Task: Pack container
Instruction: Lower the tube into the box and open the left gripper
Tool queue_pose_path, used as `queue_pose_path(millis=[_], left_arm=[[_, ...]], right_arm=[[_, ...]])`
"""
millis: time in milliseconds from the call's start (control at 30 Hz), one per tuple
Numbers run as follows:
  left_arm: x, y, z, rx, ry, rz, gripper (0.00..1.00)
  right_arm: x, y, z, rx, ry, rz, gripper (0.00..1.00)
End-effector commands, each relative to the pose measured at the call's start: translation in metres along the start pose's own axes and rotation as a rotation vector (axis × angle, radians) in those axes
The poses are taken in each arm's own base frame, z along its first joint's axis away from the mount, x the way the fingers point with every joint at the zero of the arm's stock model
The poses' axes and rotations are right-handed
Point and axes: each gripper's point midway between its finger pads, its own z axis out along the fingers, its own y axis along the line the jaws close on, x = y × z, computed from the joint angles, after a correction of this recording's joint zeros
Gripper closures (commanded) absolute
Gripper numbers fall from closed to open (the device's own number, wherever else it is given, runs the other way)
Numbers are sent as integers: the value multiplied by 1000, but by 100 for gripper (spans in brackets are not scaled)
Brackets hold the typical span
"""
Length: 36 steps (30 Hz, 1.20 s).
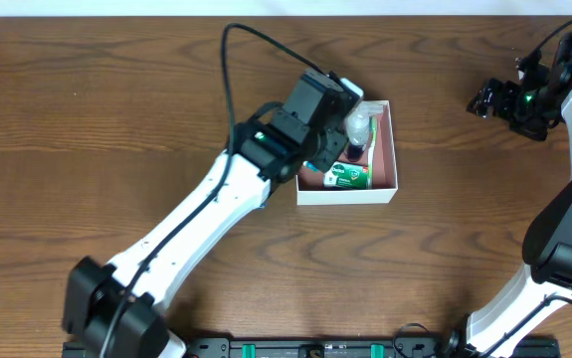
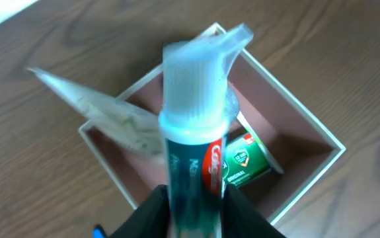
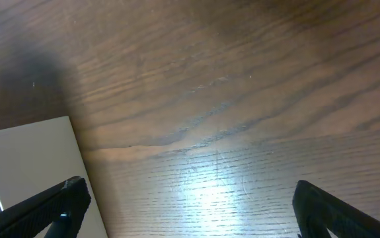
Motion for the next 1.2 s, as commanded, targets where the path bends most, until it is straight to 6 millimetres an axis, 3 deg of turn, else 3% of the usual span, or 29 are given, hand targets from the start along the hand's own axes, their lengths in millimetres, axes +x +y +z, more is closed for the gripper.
queue_pose_path(millis=[0,267,433,567,633,767,900,967,1167], left_arm=[[0,-6,15,8,15,24,71],[13,-20,42,28,63,62,71],[10,-19,38,25,52,61,71],[4,-20,22,26,31,63,69],[3,-20,7,25,25,63,51],[6,-11,-29,-16,24,59,48],[14,28,-69,-212,29,-28,22],[22,43,-82,-263,43,-93,18],[54,74,-75,-327,158,-271,1]], right_arm=[[-7,0,-5,0,-23,-11,1],[-7,0,-6,0,-23,-10,1],[-7,0,-6,0,-23,-10,1],[-7,0,-5,0,-22,-11,1],[-7,0,-5,0,-22,-11,1],[-7,0,-5,0,-22,-11,1],[-7,0,-5,0,-23,-11,1],[-7,0,-6,0,-23,-10,1],[-7,0,-5,0,-22,-11,1]])
